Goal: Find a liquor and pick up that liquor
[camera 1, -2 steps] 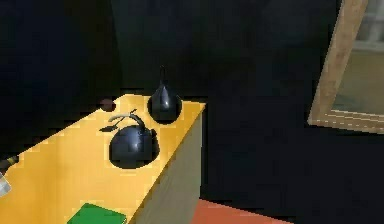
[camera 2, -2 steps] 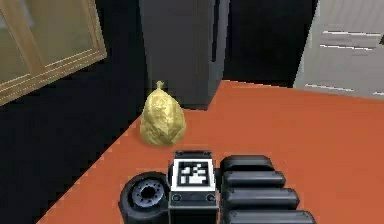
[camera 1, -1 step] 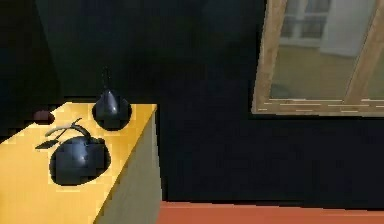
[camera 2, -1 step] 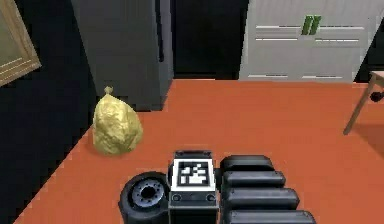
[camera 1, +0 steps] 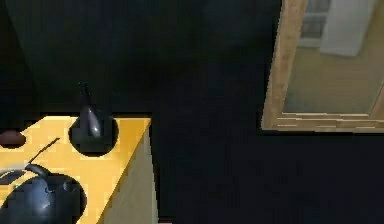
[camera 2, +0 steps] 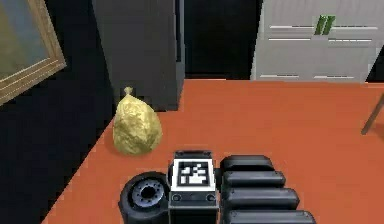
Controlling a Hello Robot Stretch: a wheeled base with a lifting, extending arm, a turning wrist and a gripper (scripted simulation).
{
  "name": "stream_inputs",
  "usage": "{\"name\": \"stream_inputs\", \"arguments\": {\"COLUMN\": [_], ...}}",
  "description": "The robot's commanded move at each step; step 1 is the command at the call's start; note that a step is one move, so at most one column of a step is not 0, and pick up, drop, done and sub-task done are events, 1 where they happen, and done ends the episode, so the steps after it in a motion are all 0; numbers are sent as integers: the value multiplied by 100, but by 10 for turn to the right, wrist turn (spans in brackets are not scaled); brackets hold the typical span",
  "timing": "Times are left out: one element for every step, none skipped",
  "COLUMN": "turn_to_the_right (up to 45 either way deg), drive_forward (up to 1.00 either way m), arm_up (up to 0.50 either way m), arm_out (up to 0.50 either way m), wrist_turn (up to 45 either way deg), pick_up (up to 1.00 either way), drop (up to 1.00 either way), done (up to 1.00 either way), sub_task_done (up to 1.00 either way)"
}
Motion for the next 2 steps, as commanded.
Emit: {"name": "stream_inputs", "arguments": {"turn_to_the_right": [-450, -450], "drive_forward": [0, 0], "arm_up": [0, 0], "arm_out": [0, 0], "wrist_turn": [0, 0], "pick_up": [0, 0], "drop": [0, 0], "done": [0, 0], "sub_task_done": [0, 0]}}
